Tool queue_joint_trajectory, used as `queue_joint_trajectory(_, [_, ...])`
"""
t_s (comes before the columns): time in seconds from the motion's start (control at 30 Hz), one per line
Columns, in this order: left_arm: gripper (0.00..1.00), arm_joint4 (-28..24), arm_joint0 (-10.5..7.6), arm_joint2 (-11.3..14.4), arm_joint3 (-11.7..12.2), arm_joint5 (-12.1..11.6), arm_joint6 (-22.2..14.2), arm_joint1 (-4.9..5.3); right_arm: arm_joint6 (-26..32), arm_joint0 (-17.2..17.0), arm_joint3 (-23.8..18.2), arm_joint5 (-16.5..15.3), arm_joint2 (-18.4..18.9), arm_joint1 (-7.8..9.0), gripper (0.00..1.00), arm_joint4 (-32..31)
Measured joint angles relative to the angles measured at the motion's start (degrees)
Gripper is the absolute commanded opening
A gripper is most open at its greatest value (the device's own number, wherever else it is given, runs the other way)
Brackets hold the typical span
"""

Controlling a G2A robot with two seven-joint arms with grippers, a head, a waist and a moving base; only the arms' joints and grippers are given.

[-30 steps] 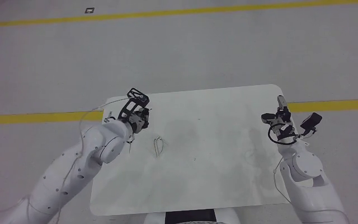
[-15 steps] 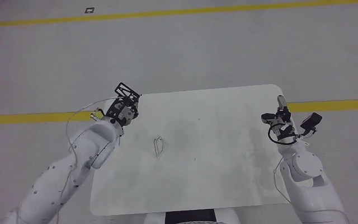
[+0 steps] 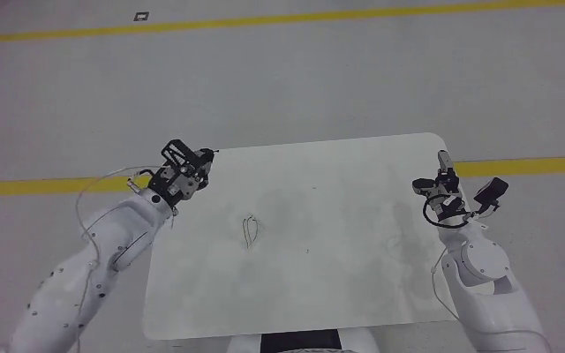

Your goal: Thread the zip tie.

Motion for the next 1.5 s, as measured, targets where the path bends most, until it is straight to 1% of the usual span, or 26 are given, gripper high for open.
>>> queue_joint_trajectory(0.23, [0.00, 0.2, 0.00, 0.2, 0.3, -0.1, 0.1, -0.06, 0.0, 0.0, 0.0, 0.0, 0.0, 0.00, 1.00, 0.0])
queue_joint_trajectory(0.3, [0.00, 0.5, -0.01, 0.4, 1.0, -1.0, 1.3, -0.18, 0.0, 0.0, 0.0, 0.0, 0.0, 0.00, 1.00, 0.0])
queue_joint_trajectory(0.4, [0.00, 0.9, -0.03, -0.4, 2.1, -3.2, 3.7, -0.20, 0.0, 0.0, 0.0, 0.0, 0.0, 0.00, 1.00, 0.0])
queue_joint_trajectory(0.5, [0.00, 1.9, 0.38, -1.7, 3.1, -4.7, 6.9, -0.16, 0.0, 0.0, 0.0, 0.0, 0.0, 0.00, 1.00, 0.0])
queue_joint_trajectory(0.53, [0.00, 2.6, 0.60, -2.1, 3.6, -5.4, 8.6, -0.15, 0.0, 0.0, 0.0, 0.0, 0.0, 0.00, 1.00, 0.0])
queue_joint_trajectory(0.6, [0.00, 3.7, 1.01, -2.5, 4.5, -6.0, 11.0, -0.15, 0.0, 0.0, 0.0, 0.0, 0.0, 0.00, 1.00, 0.0])
queue_joint_trajectory(0.7, [0.00, 6.9, 1.67, -2.5, 5.7, -5.8, 15.3, -0.28, 0.0, 0.0, 0.0, 0.0, 0.0, 0.00, 1.00, 0.0])
queue_joint_trajectory(0.77, [0.00, 8.4, 2.00, -2.2, 6.7, -5.5, 18.8, -0.44, 0.0, 0.0, 0.0, 0.0, 0.0, 0.00, 1.00, 0.0])
queue_joint_trajectory(0.83, [0.00, 10.1, 2.14, -2.0, 7.7, -4.6, 21.6, -0.61, 0.0, 0.0, 0.0, 0.0, 0.0, 0.00, 1.00, 0.0])
queue_joint_trajectory(0.93, [0.00, 11.9, 2.03, -1.5, 8.5, -4.3, 24.6, -0.83, 0.0, 0.0, 0.0, 0.0, 0.0, 0.00, 1.00, 0.0])
queue_joint_trajectory(1.0, [0.00, 12.2, 1.97, -1.5, 8.7, -4.5, 25.2, -0.85, 0.0, 0.0, 0.0, 0.0, 0.0, 0.00, 1.00, 0.0])
queue_joint_trajectory(1.3, [0.00, 12.2, 1.98, -1.5, 8.6, -4.5, 25.1, -0.84, 0.1, 0.1, -0.1, -0.1, -0.1, 0.00, 1.00, -0.4])
queue_joint_trajectory(1.5, [0.00, 12.2, 1.98, -1.5, 8.6, -4.5, 25.1, -0.84, 2.3, 0.8, -4.2, -1.1, -3.1, -0.12, 1.00, -8.3])
